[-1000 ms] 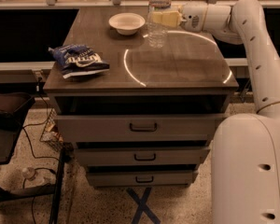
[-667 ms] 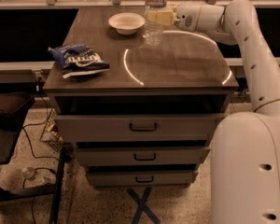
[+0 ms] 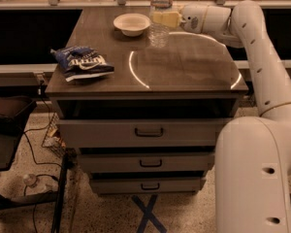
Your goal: Move water bottle near paper bowl
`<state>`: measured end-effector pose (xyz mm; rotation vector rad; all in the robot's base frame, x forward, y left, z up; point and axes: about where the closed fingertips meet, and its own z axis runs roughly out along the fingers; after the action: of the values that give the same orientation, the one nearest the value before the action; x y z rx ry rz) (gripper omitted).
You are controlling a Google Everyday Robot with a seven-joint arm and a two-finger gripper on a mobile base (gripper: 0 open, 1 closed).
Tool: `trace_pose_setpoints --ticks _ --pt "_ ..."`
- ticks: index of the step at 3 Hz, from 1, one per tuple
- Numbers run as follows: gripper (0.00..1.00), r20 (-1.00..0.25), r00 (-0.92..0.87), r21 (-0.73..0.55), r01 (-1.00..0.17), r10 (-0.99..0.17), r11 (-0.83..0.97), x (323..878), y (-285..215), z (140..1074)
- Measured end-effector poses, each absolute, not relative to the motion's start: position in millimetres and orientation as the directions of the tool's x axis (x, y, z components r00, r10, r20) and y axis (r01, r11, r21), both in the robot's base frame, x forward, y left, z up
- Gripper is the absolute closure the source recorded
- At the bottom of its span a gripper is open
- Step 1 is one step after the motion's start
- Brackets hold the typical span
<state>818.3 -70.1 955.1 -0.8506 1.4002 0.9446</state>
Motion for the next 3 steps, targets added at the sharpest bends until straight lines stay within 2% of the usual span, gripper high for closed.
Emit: trace_pose_setpoints --ticks 3 --pt "1.0 -0.999 -0.046 0.05 -0.843 0.021 0.535 849.2 -93.4 941.9"
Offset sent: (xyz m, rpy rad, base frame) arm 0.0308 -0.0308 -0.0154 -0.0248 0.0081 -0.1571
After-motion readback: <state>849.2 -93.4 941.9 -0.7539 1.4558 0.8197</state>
